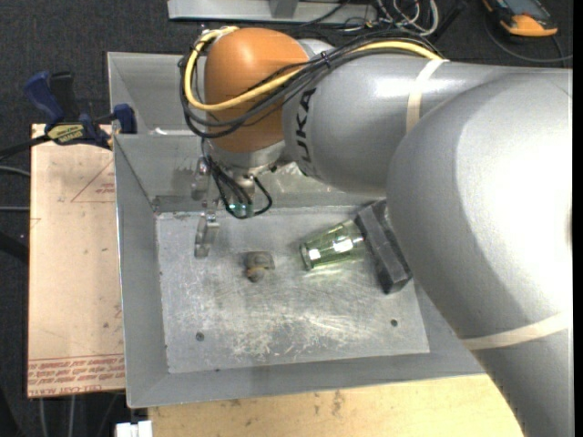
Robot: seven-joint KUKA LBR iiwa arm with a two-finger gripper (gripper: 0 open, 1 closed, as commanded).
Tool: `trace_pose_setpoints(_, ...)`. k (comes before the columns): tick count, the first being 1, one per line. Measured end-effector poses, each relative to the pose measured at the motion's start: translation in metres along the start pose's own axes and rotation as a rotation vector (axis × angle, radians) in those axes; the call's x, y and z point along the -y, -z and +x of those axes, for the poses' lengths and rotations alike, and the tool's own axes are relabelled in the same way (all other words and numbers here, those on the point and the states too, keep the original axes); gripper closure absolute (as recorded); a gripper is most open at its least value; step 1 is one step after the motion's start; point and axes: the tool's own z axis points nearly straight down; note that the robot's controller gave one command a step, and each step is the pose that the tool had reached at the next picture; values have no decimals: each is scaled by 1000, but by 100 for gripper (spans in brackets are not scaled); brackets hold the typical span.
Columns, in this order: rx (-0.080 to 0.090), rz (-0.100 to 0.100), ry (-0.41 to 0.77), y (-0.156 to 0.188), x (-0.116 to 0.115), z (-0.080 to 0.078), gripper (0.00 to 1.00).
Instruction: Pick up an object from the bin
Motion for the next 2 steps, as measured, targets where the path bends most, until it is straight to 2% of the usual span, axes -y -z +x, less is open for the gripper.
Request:
trace_pose_setpoints(1, 8, -2, -3, 5, 1, -2, 0)
trace_pose_setpoints(2, 5, 0, 92, 45, 9, 1, 0)
